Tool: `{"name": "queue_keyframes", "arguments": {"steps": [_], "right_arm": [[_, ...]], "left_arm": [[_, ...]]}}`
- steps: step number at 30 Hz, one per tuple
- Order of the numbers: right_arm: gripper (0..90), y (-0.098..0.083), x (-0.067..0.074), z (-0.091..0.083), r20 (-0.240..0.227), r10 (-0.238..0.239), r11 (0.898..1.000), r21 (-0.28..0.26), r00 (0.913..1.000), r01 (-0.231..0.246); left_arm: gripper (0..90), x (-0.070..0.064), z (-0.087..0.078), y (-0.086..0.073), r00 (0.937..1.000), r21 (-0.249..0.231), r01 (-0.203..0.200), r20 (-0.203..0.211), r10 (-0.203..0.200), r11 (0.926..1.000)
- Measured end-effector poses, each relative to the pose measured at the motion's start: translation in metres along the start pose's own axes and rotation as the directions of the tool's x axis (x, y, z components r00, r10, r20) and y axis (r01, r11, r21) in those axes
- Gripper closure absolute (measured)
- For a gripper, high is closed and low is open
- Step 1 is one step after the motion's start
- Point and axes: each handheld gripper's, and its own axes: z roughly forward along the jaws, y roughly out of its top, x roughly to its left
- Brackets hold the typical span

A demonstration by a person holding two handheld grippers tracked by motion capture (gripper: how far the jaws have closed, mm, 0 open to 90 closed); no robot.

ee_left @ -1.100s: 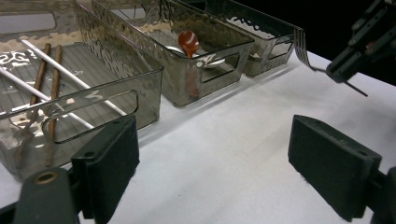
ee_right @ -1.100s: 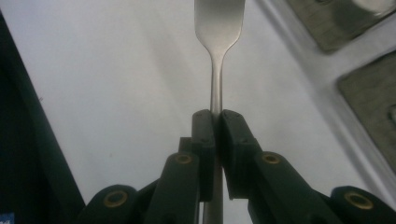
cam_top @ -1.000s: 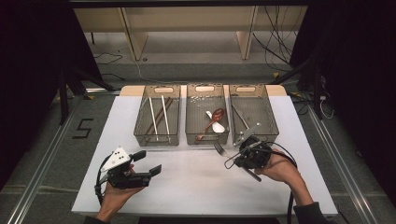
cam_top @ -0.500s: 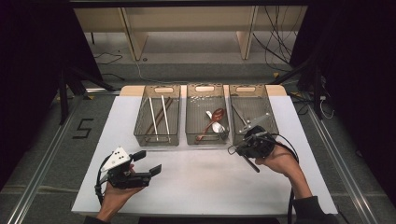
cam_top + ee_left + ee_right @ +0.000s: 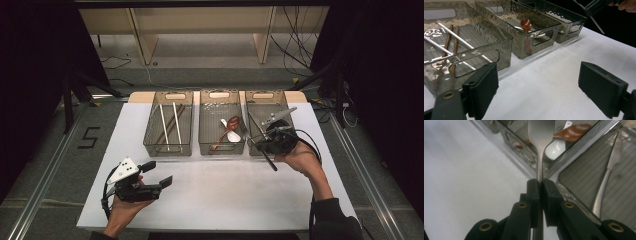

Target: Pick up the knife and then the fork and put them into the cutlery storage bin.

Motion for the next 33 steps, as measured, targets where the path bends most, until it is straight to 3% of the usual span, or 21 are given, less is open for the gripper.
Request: {"name": "queue_keyframes", "arguments": {"steps": [15,22,33], "right_arm": [[84.7,0.022,-0.030,-0.007,0.057,0.098,0.993,-0.073,0.9936,-0.094],[84.7,0.031,-0.047,-0.008,0.094,0.150,0.984,-0.106,0.9842,-0.140],[84.7,0.034,-0.067,-0.001,0.143,0.213,0.973,-0.116,0.9665,-0.197]], "left_arm": [[15.9,0.001,0.000,0.000,1.0000,0.003,0.001,-0.004,-0.001,1.0000],[15.9,0.001,0.000,0.000,1.0000,0.005,0.003,-0.006,-0.003,1.0000],[15.9,0.001,0.000,0.000,1.0000,0.004,0.000,-0.006,0.000,1.0000]]}}
